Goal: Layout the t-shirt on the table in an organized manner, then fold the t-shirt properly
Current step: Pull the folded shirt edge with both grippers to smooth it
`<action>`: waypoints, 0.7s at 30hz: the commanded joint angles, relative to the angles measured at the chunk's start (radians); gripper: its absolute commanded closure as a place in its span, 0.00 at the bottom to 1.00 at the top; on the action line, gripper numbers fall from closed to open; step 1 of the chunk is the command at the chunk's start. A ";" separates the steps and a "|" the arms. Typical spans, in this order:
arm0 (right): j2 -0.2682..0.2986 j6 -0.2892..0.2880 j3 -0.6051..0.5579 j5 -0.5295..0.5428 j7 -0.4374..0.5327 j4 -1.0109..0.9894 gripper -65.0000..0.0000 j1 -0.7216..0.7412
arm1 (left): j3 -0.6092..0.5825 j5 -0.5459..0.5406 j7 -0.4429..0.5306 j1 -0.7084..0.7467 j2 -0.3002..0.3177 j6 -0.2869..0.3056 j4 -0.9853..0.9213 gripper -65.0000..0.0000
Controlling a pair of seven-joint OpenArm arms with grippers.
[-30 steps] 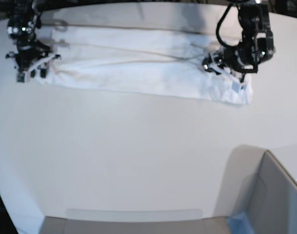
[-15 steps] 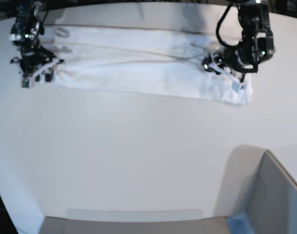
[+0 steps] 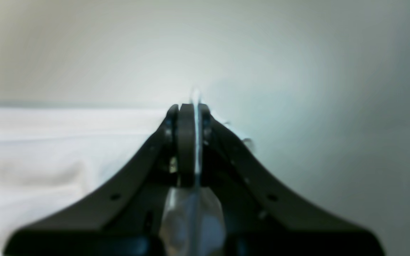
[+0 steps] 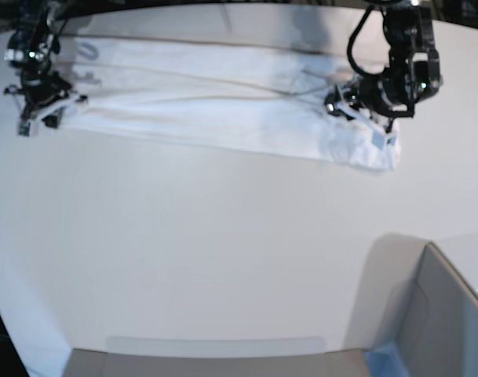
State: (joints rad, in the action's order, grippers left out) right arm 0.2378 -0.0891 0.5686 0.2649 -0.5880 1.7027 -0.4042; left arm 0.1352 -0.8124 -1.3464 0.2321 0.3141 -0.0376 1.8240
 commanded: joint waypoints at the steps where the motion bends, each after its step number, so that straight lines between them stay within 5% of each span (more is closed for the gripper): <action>1: 0.008 0.012 0.035 -0.005 0.021 0.020 1.00 0.003 | 0.002 -0.003 -0.003 -0.007 0.007 -0.002 0.016 0.80; 21: -0.048 0.015 0.113 -0.003 0.018 0.026 1.00 0.021 | 0.004 -0.006 -0.005 -0.001 0.007 0.000 0.127 0.80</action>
State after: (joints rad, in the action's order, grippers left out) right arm 0.1741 -0.0780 0.6739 0.2626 -0.5911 1.7084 -0.3847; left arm 0.1352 -0.8017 -1.3575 0.2417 0.3138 -0.0391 1.9316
